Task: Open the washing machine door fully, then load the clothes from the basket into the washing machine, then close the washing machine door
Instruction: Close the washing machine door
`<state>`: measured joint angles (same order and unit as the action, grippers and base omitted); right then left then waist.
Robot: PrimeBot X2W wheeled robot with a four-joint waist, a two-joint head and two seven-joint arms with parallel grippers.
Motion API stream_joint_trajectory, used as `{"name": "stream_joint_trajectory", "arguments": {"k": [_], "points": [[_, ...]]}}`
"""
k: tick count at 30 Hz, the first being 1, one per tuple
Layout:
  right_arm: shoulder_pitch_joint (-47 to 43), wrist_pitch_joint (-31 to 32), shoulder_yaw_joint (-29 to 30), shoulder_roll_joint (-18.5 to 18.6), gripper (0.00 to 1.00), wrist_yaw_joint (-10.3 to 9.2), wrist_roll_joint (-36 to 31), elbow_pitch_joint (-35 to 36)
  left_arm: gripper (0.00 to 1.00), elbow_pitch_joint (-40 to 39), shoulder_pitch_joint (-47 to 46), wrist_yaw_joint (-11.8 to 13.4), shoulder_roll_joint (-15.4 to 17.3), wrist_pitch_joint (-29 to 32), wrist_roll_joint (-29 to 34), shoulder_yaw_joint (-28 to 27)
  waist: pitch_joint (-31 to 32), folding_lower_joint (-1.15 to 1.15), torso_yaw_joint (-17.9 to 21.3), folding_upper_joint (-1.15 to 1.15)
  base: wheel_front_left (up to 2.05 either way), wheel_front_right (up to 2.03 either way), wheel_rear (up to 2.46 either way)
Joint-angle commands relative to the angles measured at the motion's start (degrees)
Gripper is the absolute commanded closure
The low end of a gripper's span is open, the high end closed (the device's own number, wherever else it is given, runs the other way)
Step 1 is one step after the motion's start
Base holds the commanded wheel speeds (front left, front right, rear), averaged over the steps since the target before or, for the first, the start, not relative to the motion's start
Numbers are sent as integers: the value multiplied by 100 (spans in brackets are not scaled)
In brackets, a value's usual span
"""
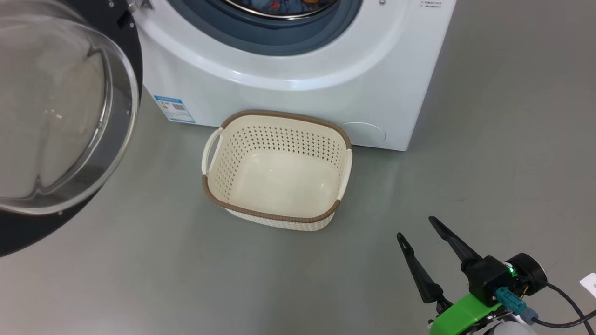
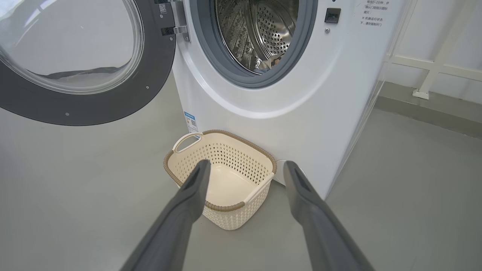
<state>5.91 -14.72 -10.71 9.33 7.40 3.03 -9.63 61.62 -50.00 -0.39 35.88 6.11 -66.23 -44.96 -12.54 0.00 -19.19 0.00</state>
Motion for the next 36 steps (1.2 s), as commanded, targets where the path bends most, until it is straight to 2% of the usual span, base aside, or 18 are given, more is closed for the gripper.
{"name": "stream_joint_trajectory", "arguments": {"k": [1, 10, 15, 22, 36], "points": [[94, -28, -177, -23, 0, 9, -62, 128, 100, -16, -47, 2, 496, 136, -35, -15, 9, 0, 30, 0, 0, 0, 0], [109, -28, -217, -33, 0, 9, -50, 122, 100, 411, -257, -88, 570, 413, 12, 168, 22, 0, 101, 0, 0, 0, 0], [117, -28, -205, -61, 0, 9, -11, 126, 100, 526, -341, -258, 506, 786, 29, 324, 9, 0, 112, 0, 0, 0, 0], [146, -28, -196, -61, 0, 9, -9, 146, 100, 662, -372, -295, 460, 982, 169, 550, -16, 0, 115, 0, 0, 0, 0], [189, -28, -133, -121, 0, 9, -29, 140, 100, 757, -314, -521, 360, 1865, 345, 996, -2, 0, 118, 0, 0, 0, 0]]}}
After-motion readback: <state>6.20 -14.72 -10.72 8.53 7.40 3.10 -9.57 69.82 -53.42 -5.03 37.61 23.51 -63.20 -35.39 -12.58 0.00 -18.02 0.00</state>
